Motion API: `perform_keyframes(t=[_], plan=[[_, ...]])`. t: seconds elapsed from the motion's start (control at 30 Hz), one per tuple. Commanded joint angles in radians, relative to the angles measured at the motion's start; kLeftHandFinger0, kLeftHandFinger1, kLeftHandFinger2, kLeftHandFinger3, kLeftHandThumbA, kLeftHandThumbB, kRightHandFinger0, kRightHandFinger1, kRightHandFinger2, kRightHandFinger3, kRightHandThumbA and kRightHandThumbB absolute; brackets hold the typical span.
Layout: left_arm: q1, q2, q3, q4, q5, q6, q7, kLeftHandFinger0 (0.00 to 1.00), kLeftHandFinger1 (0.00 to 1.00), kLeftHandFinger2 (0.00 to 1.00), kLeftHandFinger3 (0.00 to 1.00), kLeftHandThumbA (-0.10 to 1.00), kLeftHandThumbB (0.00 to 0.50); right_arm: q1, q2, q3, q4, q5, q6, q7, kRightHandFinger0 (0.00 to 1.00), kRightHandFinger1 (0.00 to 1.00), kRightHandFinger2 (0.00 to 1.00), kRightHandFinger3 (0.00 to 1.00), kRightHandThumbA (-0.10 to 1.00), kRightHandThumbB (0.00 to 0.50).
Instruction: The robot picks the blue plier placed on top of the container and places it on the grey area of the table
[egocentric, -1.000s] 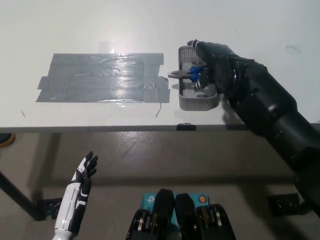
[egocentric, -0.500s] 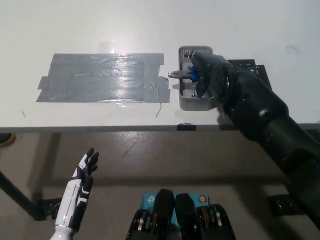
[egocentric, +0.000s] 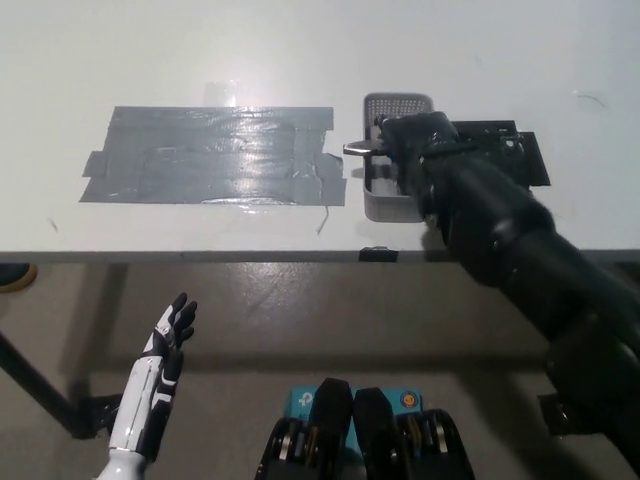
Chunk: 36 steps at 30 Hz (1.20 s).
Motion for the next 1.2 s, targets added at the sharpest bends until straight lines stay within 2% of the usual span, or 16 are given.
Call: perform_keyframes(t=[0.0,0.13,0.3,0.43,0.5,0.57,0.7,0.77,0.8,0.83,0.87,0.9,0.93,1.0,1.07,1.17], plan=[[-0.015,0.009,-0.002,-0.030,-0.022,-0.005,-0.009,1.00,1.00,1.00,1.00,1.00,0.056,0.045,-0.041,0.112,0.089,-0.157,-0.041,-0.185,0.00,0.00,0.11,0.80,-0.03,0.337],[-0.025,0.009,0.000,-0.033,-0.016,0.004,-0.006,1.00,1.00,1.00,1.00,1.00,0.061,0.064,-0.067,0.141,0.110,-0.161,-0.083,-0.318,0.00,0.01,0.08,0.71,-0.04,0.327],[-0.028,0.007,0.002,-0.022,-0.030,-0.003,-0.006,1.00,1.00,1.00,1.00,1.00,0.048,0.068,-0.079,0.154,0.129,-0.164,-0.116,-0.362,0.00,0.14,0.34,0.72,-0.08,0.311],[-0.026,0.007,0.001,-0.028,-0.026,0.000,-0.004,1.00,1.00,1.00,1.00,1.00,0.012,0.059,-0.087,0.150,0.133,-0.166,-0.141,-0.400,0.00,0.18,0.45,0.73,-0.08,0.287],[-0.027,0.005,0.002,-0.029,-0.029,0.002,-0.004,1.00,1.00,1.00,1.00,1.00,0.005,0.054,-0.091,0.149,0.135,-0.173,-0.153,-0.426,0.00,0.19,0.45,0.71,-0.10,0.305],[-0.029,0.007,0.001,-0.022,-0.027,-0.004,-0.003,1.00,1.00,1.00,1.00,1.00,0.000,0.038,-0.105,0.134,0.122,-0.169,-0.178,-0.473,0.00,0.17,0.43,0.64,-0.10,0.364],[-0.032,0.010,0.002,-0.016,-0.023,-0.012,-0.002,1.00,1.00,1.00,1.00,1.00,0.001,-0.005,-0.132,0.080,0.085,-0.149,-0.237,-0.574,0.00,0.12,0.39,0.59,-0.07,0.332],[-0.030,0.011,0.002,-0.016,-0.026,-0.007,-0.004,1.00,1.00,1.00,1.00,1.00,0.007,-0.021,-0.144,0.058,0.059,-0.156,-0.249,-0.672,0.00,0.06,0.33,0.49,-0.10,0.340],[-0.030,0.010,0.000,-0.016,-0.022,-0.006,-0.003,1.00,1.00,1.00,1.00,1.00,0.013,-0.024,-0.147,0.047,0.054,-0.155,-0.256,-0.706,0.00,0.01,0.29,0.42,-0.10,0.307],[-0.030,0.009,-0.001,-0.015,-0.009,-0.006,0.001,1.00,1.00,1.00,1.00,1.00,0.016,-0.030,-0.152,0.032,0.043,-0.152,-0.269,-0.764,0.00,0.00,0.27,0.35,-0.03,0.292],[-0.029,0.009,-0.001,-0.013,-0.003,-0.009,0.004,1.00,1.00,1.00,1.00,1.00,0.016,-0.034,-0.155,0.025,0.035,-0.157,-0.272,-0.809,0.00,0.00,0.27,0.33,0.01,0.287],[-0.026,0.010,-0.001,-0.010,-0.004,-0.016,0.004,1.00,1.00,1.00,1.00,1.00,0.018,-0.042,-0.156,0.018,0.034,-0.154,-0.290,-0.827,0.00,0.00,0.29,0.40,0.00,0.280],[-0.025,0.011,0.000,-0.010,-0.005,-0.020,0.004,1.00,1.00,1.00,1.00,1.00,0.027,-0.051,-0.155,0.015,0.037,-0.160,-0.298,-0.871,0.00,0.00,0.29,0.33,0.01,0.324],[-0.021,0.011,0.001,-0.009,-0.008,-0.024,0.005,1.00,1.00,1.00,1.00,1.00,0.041,-0.068,-0.152,0.008,0.039,-0.168,-0.306,-0.946,0.00,0.00,0.33,0.25,-0.10,0.327],[-0.017,0.009,0.001,-0.012,-0.001,-0.021,0.007,1.00,1.00,1.00,1.00,1.00,0.048,-0.084,-0.152,-0.007,0.034,-0.158,-0.330,-0.953,0.00,0.00,0.34,0.31,-0.10,0.309],[-0.020,0.008,0.002,-0.008,-0.014,-0.024,0.003,1.00,1.00,1.00,1.00,1.00,0.054,-0.100,-0.152,-0.010,0.028,-0.166,-0.346,-0.997,0.00,0.00,0.35,0.22,-0.10,0.304]])
